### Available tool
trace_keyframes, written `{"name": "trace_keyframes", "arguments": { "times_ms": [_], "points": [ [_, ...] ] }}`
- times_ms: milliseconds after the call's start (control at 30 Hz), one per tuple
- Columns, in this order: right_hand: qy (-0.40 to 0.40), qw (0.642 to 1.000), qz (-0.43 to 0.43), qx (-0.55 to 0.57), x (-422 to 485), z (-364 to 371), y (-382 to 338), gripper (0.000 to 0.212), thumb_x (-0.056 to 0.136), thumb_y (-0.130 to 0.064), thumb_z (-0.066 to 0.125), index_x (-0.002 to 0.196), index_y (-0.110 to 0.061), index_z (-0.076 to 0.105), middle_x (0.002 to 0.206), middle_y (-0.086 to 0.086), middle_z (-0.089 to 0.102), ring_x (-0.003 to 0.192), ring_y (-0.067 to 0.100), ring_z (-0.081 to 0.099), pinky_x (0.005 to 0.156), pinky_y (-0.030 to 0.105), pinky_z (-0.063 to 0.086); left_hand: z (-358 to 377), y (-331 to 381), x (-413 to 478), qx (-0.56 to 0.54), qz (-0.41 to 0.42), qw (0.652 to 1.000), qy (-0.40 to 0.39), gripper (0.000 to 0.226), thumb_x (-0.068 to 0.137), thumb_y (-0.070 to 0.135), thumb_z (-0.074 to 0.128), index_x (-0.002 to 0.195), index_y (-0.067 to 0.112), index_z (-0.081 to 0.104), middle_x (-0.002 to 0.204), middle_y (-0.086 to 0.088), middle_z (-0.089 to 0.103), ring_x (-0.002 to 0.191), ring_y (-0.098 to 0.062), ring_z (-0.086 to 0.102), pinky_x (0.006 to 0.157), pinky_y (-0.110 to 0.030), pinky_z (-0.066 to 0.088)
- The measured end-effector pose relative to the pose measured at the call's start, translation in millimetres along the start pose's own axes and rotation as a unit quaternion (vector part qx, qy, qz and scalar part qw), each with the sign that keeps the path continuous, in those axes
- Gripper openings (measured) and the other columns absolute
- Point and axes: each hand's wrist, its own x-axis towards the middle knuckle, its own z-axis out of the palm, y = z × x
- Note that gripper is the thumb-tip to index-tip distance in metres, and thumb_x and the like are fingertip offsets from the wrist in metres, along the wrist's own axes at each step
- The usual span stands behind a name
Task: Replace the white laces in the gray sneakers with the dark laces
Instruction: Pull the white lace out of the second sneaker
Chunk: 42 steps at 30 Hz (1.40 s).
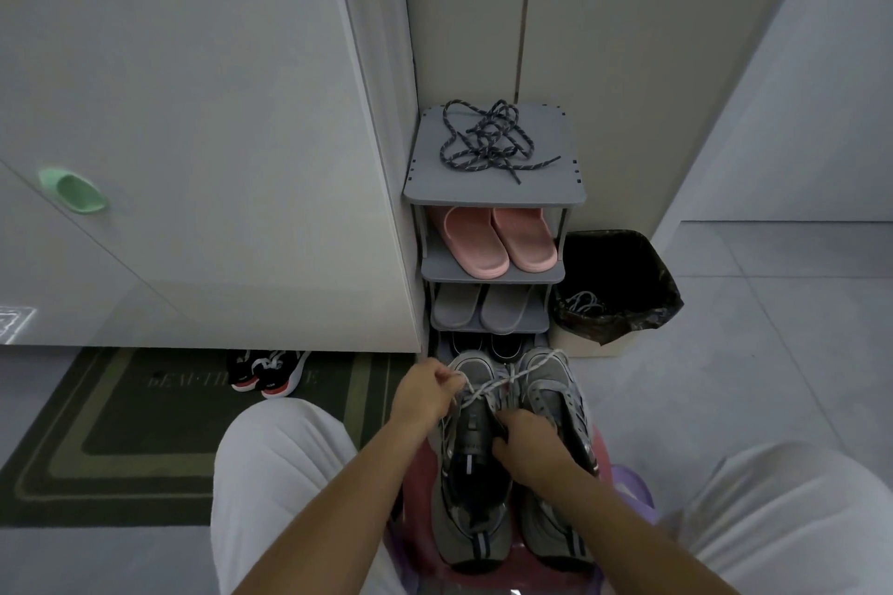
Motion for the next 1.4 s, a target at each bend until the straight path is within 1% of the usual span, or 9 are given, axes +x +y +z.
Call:
{"name": "trace_keyframes", "arguments": {
  "times_ms": [167, 267, 367, 467, 633, 767, 1033, 1200, 1400],
  "points": [
    [-0.003, 1.000, -0.013, -0.008, 1, -2, -1, 0.001, 0.086, -0.015, 0.049, 0.085, -0.014, 0.048, 0.106, 0.015, 0.063, 0.099, 0.030, 0.059, 0.071, 0.026, 0.040, 15, -18, -13, -0.056, -0.032, 0.998, 0.016, 0.026, 0.086, 0.021, 0.066, 0.067, 0.018, 0.049, 0.082, -0.009, 0.061, 0.082, -0.022, 0.059, 0.077, -0.030, 0.046],
    [-0.001, 1.000, -0.012, -0.010, 1, -2, 0, 0.015, 0.087, -0.015, 0.048, 0.095, -0.007, 0.057, 0.109, 0.015, 0.062, 0.103, 0.030, 0.058, 0.075, 0.028, 0.042, 15, -17, -11, -0.053, -0.041, 0.997, 0.042, 0.032, 0.088, 0.016, 0.062, 0.061, 0.018, 0.046, 0.077, -0.007, 0.056, 0.076, -0.018, 0.053, 0.069, -0.027, 0.042],
    [0.000, 1.000, -0.008, -0.001, 2, -1, 1, 0.025, 0.088, -0.015, 0.048, 0.108, -0.004, 0.060, 0.110, 0.015, 0.063, 0.102, 0.029, 0.059, 0.082, 0.031, 0.047, 2, -5, -4, -0.047, -0.032, 0.996, 0.069, 0.019, 0.092, 0.019, 0.057, 0.075, 0.012, 0.052, 0.072, -0.002, 0.054, 0.074, -0.016, 0.051, 0.060, -0.024, 0.036],
    [-0.001, 1.000, -0.007, 0.005, 2, 1, 3, 0.026, 0.089, -0.014, 0.047, 0.110, -0.005, 0.060, 0.110, 0.014, 0.064, 0.100, 0.028, 0.061, 0.083, 0.033, 0.050, -15, 4, 5, -0.032, -0.010, 0.996, 0.081, 0.020, 0.093, 0.022, 0.056, 0.076, 0.012, 0.053, 0.071, 0.001, 0.054, 0.072, -0.015, 0.051, 0.066, -0.024, 0.036],
    [0.003, 1.000, -0.007, 0.002, 3, 2, 2, 0.026, 0.089, -0.014, 0.048, 0.110, -0.006, 0.060, 0.111, 0.014, 0.064, 0.101, 0.028, 0.060, 0.085, 0.034, 0.050, -11, -5, 0, -0.047, -0.008, 0.999, 0.009, 0.017, 0.088, 0.026, 0.065, 0.083, 0.011, 0.057, 0.076, 0.000, 0.058, 0.074, -0.014, 0.054, 0.070, -0.024, 0.040],
    [0.009, 1.000, -0.013, -0.005, 3, 1, 3, 0.026, 0.088, -0.016, 0.049, 0.109, -0.006, 0.060, 0.110, 0.013, 0.063, 0.102, 0.028, 0.060, 0.082, 0.032, 0.047, 10, -18, -9, -0.034, -0.025, 0.999, -0.014, 0.029, 0.085, 0.023, 0.068, 0.064, 0.014, 0.050, 0.079, -0.010, 0.061, 0.079, -0.026, 0.061, 0.078, -0.035, 0.049],
    [0.005, 1.000, -0.016, 0.004, 2, 0, 3, 0.025, 0.088, -0.014, 0.048, 0.108, -0.004, 0.061, 0.108, 0.014, 0.064, 0.100, 0.028, 0.060, 0.082, 0.032, 0.049, -17, 3, 4, -0.006, -0.014, 0.997, 0.071, 0.036, 0.090, 0.022, 0.060, 0.059, 0.016, 0.044, 0.057, 0.004, 0.045, 0.053, -0.006, 0.041, 0.052, -0.024, 0.032],
    [0.005, 1.000, -0.013, 0.004, 3, 0, 3, 0.025, 0.088, -0.014, 0.049, 0.107, -0.004, 0.061, 0.108, 0.014, 0.064, 0.099, 0.028, 0.060, 0.080, 0.031, 0.048, -17, 4, 7, -0.047, -0.004, 0.996, 0.079, 0.017, 0.090, 0.025, 0.061, 0.081, 0.011, 0.056, 0.069, 0.003, 0.055, 0.066, -0.011, 0.051, 0.059, -0.024, 0.038],
    [0.002, 1.000, -0.015, -0.003, 2, -1, 3, 0.022, 0.087, -0.016, 0.050, 0.103, -0.005, 0.059, 0.109, 0.014, 0.062, 0.101, 0.029, 0.058, 0.078, 0.029, 0.045, 16, -20, -12, -0.087, -0.059, 0.994, 0.012, 0.020, 0.087, 0.025, 0.066, 0.092, 0.006, 0.061, 0.085, -0.002, 0.058, 0.087, -0.019, 0.058, 0.073, -0.022, 0.040]
  ]
}}
